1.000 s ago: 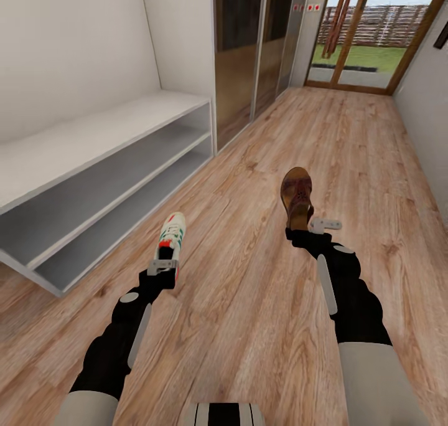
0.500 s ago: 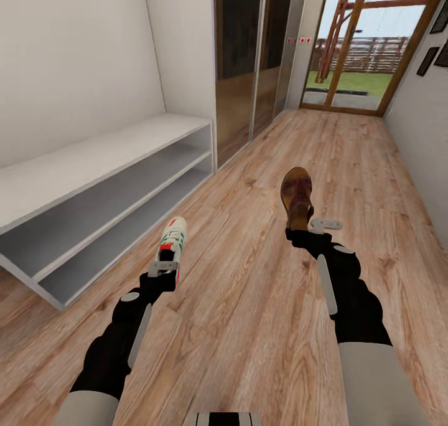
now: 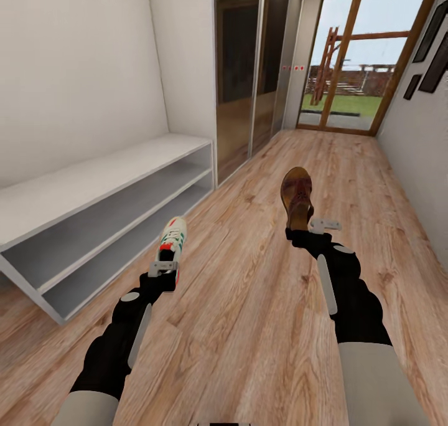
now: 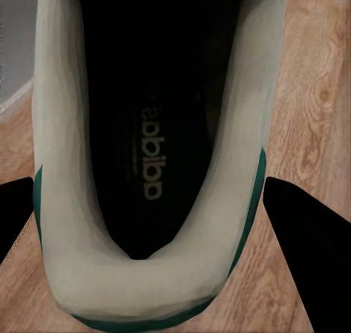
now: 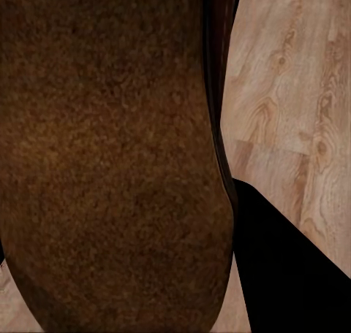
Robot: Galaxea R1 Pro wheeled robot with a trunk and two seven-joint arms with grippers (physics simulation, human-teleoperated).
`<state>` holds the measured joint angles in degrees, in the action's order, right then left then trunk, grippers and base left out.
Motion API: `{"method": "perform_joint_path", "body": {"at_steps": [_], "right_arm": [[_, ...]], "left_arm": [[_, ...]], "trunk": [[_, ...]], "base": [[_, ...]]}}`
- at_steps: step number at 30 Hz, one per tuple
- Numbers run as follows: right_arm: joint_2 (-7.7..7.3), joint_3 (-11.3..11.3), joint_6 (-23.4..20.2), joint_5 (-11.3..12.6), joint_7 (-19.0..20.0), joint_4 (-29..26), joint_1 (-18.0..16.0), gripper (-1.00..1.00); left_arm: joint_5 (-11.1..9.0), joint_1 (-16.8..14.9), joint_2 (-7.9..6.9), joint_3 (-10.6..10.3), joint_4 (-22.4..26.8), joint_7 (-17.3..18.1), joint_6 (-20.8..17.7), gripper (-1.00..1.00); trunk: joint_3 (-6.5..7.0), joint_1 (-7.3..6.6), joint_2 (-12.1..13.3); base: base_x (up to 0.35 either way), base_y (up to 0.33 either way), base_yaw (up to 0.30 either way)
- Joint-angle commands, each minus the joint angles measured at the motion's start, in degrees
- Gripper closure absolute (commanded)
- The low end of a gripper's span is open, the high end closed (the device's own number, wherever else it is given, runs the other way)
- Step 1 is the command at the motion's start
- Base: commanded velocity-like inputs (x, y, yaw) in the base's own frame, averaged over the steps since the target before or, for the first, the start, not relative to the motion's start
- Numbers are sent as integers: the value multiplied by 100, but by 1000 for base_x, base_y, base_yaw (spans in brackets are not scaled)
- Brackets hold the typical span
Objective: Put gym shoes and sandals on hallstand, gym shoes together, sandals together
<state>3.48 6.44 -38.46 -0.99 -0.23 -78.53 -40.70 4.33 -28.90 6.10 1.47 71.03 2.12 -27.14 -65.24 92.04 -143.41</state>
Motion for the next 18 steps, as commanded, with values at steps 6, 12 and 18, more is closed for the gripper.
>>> {"method": "perform_joint_path", "body": {"at_steps": [6,12,18], "right_arm": [[4,6,-30,2,-12,-5,-1,100],[4,7,-30,2,-12,-5,-3,100],[4,6,-30,-3,-12,-4,-2,100]], "left_arm": [[15,-2,5,11,7,23,-28,100],[-251,-2,2,11,7,17,-28,100],[-276,-2,-3,17,7,16,-23,100]], "trunk": [[185,-16,7],[308,-24,11],[360,-24,11]], "base": [[0,0,0],[0,0,0],[0,0,0]]}}
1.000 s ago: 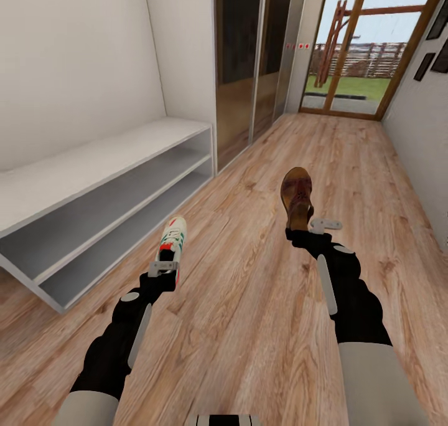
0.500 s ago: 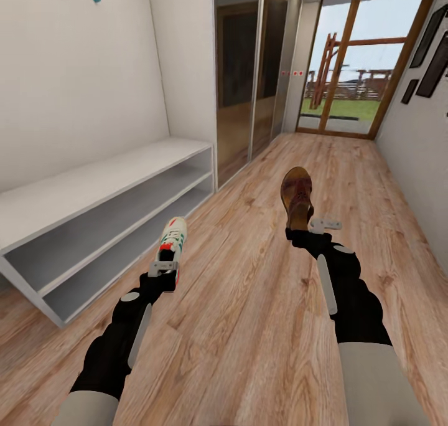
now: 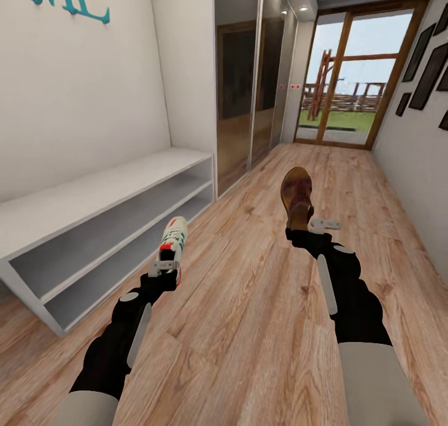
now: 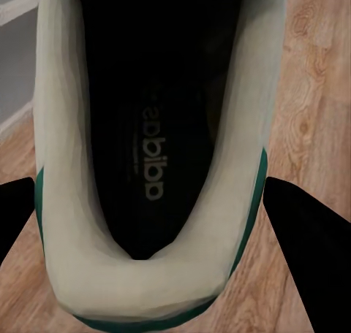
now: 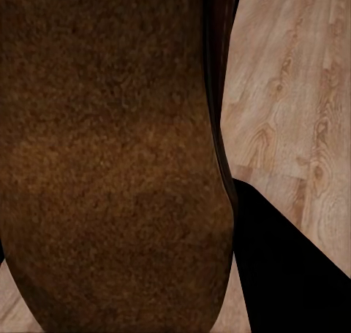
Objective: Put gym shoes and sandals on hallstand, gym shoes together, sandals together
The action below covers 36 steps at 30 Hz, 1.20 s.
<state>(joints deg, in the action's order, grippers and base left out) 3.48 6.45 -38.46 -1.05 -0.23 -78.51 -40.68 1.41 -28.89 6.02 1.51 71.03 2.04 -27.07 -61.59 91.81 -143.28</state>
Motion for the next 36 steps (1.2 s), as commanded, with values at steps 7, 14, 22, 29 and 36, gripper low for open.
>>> {"method": "perform_joint_path", "body": {"at_steps": [7,14,22,29,36], "right_arm": [[4,13,-30,-8,-12,-14,-1,100],[4,14,-30,-14,-12,-15,-5,100],[4,13,-30,-6,-12,-10,-3,100],[4,11,-30,-1,-12,-7,-4,100],[4,11,-30,0,-12,-6,-5,100]], "left_arm": [[14,-2,4,16,8,25,-26,100],[9,-2,4,16,8,25,-26,100],[8,-2,4,16,8,26,-26,100],[8,-2,4,8,8,26,-28,100],[8,-2,4,7,8,25,-30,100]], "trunk": [[4,-1,-2],[32,-1,-2],[90,-1,-2],[140,-1,-2],[279,-11,3]], "base": [[-168,-62,0],[-282,-138,85],[-251,-147,199],[-30,-18,213],[-1,-1,211]]}}
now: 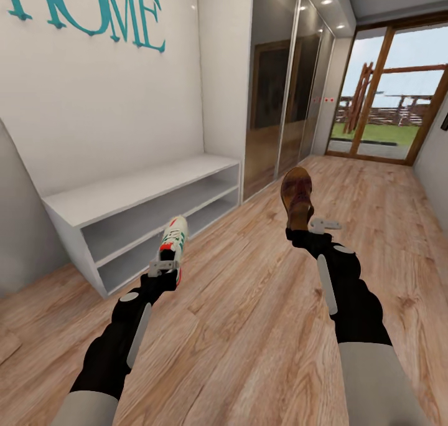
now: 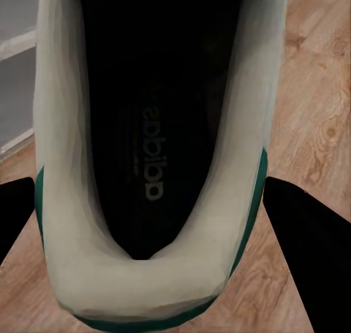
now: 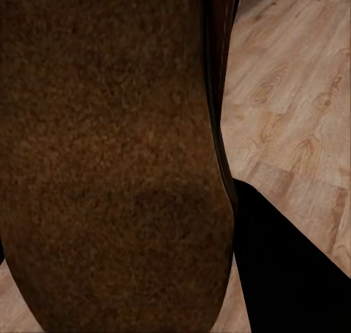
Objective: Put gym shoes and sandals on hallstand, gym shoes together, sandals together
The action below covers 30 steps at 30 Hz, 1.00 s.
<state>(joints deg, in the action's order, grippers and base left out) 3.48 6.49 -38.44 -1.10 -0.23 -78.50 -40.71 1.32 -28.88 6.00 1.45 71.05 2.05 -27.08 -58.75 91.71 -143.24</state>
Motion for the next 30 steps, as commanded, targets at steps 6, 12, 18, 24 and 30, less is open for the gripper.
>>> {"method": "perform_joint_path", "body": {"at_steps": [6,12,18,24,30], "right_arm": [[3,8,-32,4,-12,-8,-5,100],[3,9,-32,1,-12,-10,-5,100],[3,10,-32,-4,-12,-8,-3,100],[3,10,-32,1,-12,-8,-3,100],[3,10,-32,-3,-12,-8,1,100]], "left_arm": [[18,-4,6,13,6,25,-31,100],[18,-4,6,13,6,24,-32,100],[18,-4,6,13,6,24,-31,100],[18,-4,6,13,6,25,-34,100],[18,-4,6,13,6,27,-27,100]], "trunk": [[78,-25,39],[122,-25,39],[165,-25,39],[208,-25,39],[251,-25,39]], "base": [[0,0,210],[0,0,210],[0,0,210],[0,0,210],[-38,0,211]]}}
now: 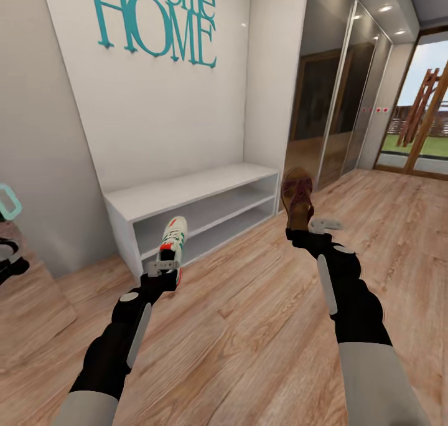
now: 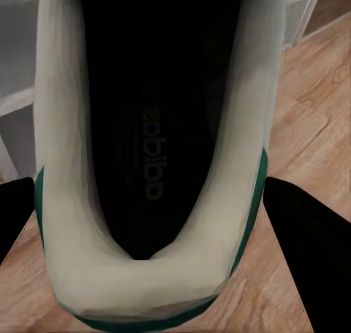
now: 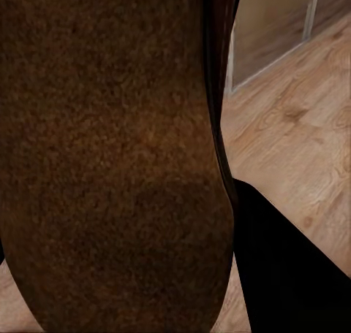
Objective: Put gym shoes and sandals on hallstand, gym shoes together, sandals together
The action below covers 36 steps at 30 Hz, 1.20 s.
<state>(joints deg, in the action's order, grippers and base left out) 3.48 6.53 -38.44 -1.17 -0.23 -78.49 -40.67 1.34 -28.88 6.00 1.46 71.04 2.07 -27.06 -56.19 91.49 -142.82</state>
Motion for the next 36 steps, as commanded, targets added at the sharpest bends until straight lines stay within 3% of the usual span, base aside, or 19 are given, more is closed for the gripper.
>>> {"method": "perform_joint_path", "body": {"at_steps": [1,12,36], "right_arm": [[3,6,-31,4,-12,-9,-6,100],[3,-1,-31,-11,-12,-9,-5,100],[3,-3,-31,-4,-12,-9,-5,100]], "left_arm": [[15,-4,6,13,6,23,-30,100],[12,-4,6,13,6,21,-37,100],[7,-4,15,13,6,26,-37,100]], "trunk": [[2,-3,-3],[47,-3,-3],[12,-3,-3]], "base": [[-233,0,211],[-236,0,258],[-10,0,299]]}}
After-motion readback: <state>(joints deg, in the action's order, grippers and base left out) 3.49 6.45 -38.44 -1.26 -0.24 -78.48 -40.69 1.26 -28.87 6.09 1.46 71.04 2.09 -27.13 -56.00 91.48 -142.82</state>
